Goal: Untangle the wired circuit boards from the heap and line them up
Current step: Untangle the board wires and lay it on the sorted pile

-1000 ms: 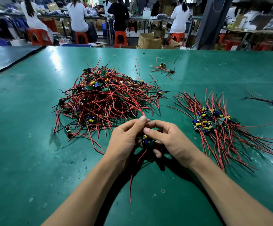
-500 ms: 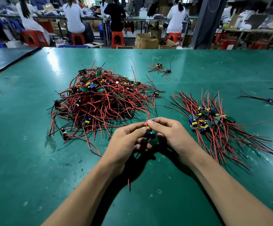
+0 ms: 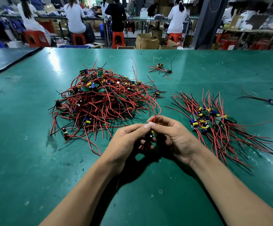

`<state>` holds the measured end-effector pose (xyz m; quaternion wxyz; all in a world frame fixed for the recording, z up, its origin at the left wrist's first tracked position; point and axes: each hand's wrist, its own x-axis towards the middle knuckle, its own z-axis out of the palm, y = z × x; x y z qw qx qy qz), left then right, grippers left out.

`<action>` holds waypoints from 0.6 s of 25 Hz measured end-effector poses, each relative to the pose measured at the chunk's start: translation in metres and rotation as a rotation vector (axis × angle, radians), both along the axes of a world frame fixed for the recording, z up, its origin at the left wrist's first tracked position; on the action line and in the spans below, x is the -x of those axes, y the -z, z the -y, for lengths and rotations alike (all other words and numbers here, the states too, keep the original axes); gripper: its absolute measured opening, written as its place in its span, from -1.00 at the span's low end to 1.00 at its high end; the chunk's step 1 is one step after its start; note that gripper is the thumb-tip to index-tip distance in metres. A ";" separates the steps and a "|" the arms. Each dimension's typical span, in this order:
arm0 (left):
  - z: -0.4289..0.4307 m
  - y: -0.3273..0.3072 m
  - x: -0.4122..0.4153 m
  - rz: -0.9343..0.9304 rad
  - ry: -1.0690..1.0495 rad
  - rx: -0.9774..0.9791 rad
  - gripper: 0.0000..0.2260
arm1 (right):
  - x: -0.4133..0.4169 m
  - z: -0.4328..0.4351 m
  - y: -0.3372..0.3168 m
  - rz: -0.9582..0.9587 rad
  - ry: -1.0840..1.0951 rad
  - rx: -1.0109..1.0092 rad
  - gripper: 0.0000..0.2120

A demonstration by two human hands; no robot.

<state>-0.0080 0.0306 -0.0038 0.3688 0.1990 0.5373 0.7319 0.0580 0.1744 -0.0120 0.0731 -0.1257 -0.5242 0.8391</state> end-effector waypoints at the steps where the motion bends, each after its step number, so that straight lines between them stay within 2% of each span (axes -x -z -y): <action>1: 0.000 0.000 0.000 0.022 0.012 -0.008 -0.86 | 0.000 -0.001 0.000 0.007 0.001 0.014 -0.83; 4: -0.001 0.000 0.001 0.067 0.013 -0.010 -0.86 | 0.000 -0.002 0.000 0.011 0.026 0.039 -0.82; 8: -0.002 0.001 0.003 0.009 -0.019 0.027 -0.84 | 0.001 0.001 -0.001 0.005 0.015 -0.029 -0.92; 12: -0.005 0.001 0.000 -0.033 -0.052 0.067 -0.81 | 0.002 0.001 -0.001 0.026 0.044 -0.064 -0.84; 15: -0.008 0.003 -0.003 -0.053 -0.076 0.072 -0.84 | 0.001 0.000 -0.003 -0.007 0.046 -0.047 -0.88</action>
